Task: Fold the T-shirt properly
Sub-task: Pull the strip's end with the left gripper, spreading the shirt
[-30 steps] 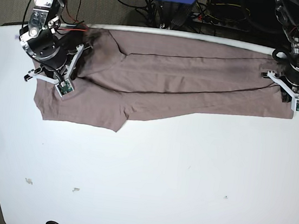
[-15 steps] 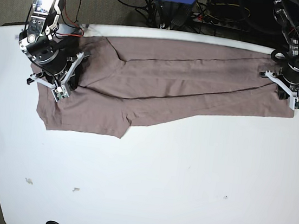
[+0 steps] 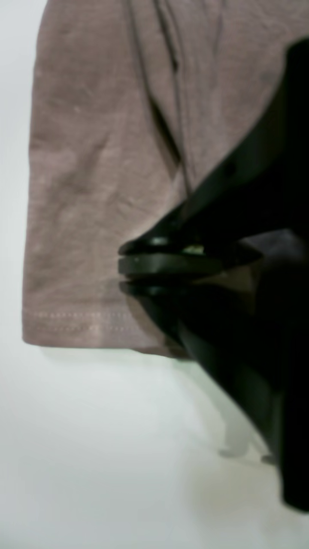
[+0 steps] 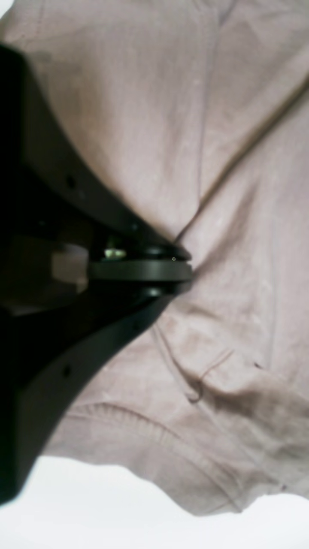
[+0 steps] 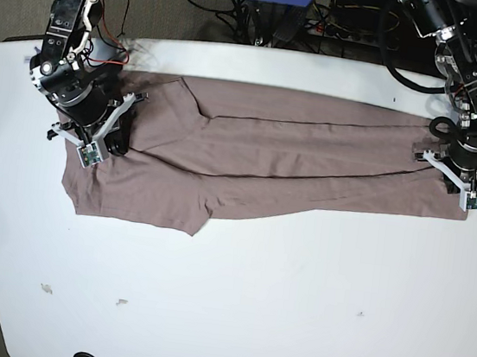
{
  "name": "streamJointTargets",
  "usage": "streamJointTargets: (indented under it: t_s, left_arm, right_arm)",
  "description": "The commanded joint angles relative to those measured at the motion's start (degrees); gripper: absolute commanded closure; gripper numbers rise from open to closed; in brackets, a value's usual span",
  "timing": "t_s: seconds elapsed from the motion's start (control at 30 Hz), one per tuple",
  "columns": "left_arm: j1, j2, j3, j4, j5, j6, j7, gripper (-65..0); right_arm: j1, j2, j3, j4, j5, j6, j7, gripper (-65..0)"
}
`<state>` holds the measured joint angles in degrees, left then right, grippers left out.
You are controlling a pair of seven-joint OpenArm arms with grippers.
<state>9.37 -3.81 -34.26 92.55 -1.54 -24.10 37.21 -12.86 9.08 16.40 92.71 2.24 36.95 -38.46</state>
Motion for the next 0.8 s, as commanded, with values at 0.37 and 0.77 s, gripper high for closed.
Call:
streamJointTargets:
  t_s: [0.37, 0.77]
  left_arm:
    - [-5.4, 0.0, 0.7, -4.1, 2.4, -0.6, 4.6, -1.0]
    - [-5.6, 0.2, 5.3, -1.9, 2.4, -0.6, 4.6, -1.1]
  right_arm:
    - [11.0, -0.2, -0.7, -3.7, -5.0, 1.5, -10.8, 0.0]
    - [11.3, -0.2, -0.7, -5.4, -5.0, 1.4, -11.3, 0.0]
